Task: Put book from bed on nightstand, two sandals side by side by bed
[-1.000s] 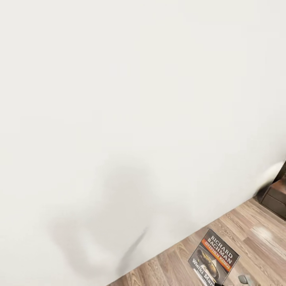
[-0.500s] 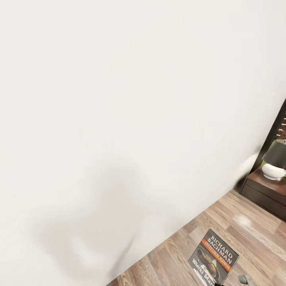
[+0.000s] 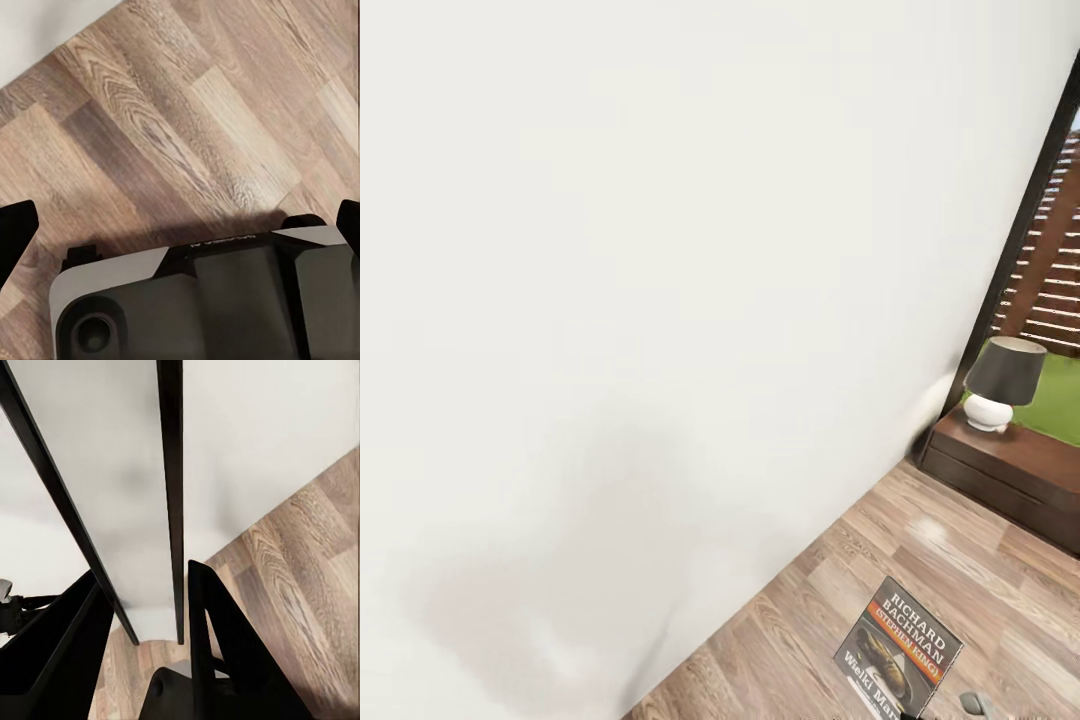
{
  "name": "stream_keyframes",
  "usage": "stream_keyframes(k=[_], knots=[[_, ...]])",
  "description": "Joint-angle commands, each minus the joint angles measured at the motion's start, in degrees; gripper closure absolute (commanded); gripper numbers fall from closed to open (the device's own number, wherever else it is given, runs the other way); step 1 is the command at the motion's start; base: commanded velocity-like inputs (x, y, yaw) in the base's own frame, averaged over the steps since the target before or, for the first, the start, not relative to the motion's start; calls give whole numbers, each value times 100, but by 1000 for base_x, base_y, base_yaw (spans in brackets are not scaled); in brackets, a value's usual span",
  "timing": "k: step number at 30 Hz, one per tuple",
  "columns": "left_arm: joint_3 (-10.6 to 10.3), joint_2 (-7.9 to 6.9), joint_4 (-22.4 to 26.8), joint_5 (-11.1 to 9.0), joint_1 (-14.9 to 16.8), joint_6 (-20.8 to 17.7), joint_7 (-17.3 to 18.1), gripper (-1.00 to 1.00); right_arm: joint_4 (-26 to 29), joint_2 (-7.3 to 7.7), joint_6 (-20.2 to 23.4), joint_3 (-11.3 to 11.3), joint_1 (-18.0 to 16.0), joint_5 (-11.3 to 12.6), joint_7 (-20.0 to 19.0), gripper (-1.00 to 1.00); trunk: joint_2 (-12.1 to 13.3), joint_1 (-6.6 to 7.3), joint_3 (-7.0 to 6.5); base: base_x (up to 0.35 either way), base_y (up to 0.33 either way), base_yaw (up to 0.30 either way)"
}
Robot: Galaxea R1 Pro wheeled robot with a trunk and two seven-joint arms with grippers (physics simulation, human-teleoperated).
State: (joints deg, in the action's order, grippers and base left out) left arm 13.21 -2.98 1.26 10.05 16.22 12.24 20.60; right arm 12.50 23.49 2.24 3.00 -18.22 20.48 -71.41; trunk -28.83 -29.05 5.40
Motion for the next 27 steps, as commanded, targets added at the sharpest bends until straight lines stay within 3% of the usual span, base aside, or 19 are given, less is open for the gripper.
stream_keyframes(k=[1,16,27], knots=[[49,-2,-3,59,4,24,14,-100,-2,-2,22,43,-7,-9,-22,100,-11,-3,11,0,0,-250],[42,-1,-3,59,4,24,14,-100,-2,-2,22,42,-8,-9,-22,100,-11,-3,11,4,0,-250],[50,-9,-3,54,4,24,14,-100,-2,-2,22,42,-7,-9,-22,100,-11,-3,11,155,0,-250]])
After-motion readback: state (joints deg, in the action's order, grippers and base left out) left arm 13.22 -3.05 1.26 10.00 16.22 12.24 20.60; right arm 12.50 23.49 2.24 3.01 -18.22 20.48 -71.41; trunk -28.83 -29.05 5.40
